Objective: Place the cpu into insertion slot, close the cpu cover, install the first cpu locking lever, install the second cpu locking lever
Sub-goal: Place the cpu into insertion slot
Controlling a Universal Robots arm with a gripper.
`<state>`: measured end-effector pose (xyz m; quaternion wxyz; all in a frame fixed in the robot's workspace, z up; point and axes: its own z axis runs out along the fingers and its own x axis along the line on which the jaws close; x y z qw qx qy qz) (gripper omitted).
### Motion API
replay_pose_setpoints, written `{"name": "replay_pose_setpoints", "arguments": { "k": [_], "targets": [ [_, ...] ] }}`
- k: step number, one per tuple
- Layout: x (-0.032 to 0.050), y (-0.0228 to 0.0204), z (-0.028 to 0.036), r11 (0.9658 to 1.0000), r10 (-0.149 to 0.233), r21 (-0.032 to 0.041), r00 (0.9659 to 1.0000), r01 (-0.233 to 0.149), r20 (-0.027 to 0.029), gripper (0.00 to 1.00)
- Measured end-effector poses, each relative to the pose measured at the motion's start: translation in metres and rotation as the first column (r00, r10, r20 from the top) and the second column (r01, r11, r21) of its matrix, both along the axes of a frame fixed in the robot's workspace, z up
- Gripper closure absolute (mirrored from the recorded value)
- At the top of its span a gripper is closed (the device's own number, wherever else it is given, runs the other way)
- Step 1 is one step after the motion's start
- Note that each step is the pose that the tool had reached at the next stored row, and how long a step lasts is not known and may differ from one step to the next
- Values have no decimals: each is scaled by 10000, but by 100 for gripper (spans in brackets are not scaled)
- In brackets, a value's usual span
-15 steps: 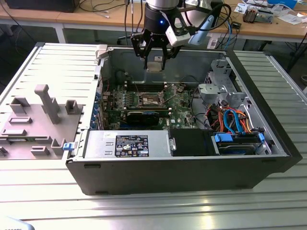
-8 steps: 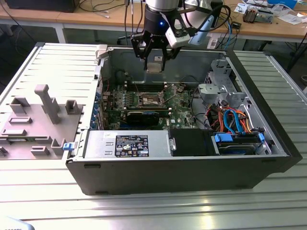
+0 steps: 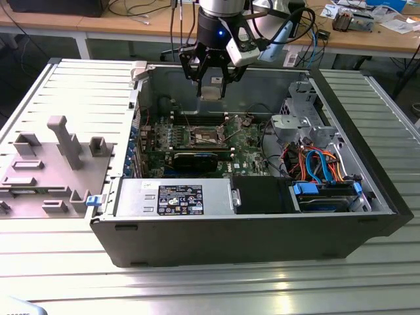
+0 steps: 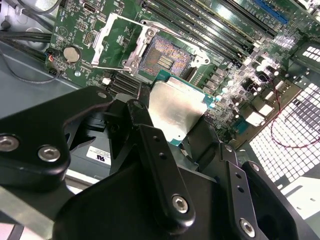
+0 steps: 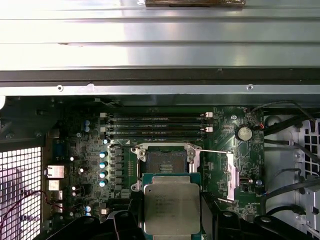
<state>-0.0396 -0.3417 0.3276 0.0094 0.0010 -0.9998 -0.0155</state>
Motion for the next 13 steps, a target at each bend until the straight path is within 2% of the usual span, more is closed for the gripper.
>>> {"name": "replay_pose_setpoints", "arguments": {
  "k": [4, 9, 13],
  "targets": [
    [0, 0, -1, 10000, -45, -7, 10000, 45, 1, 45],
    [0, 0, -2, 9994, -318, -106, 9995, 318, 2, 45],
    [0, 0, -2, 9990, -430, -141, 9991, 430, 3, 45]
  ]
}}
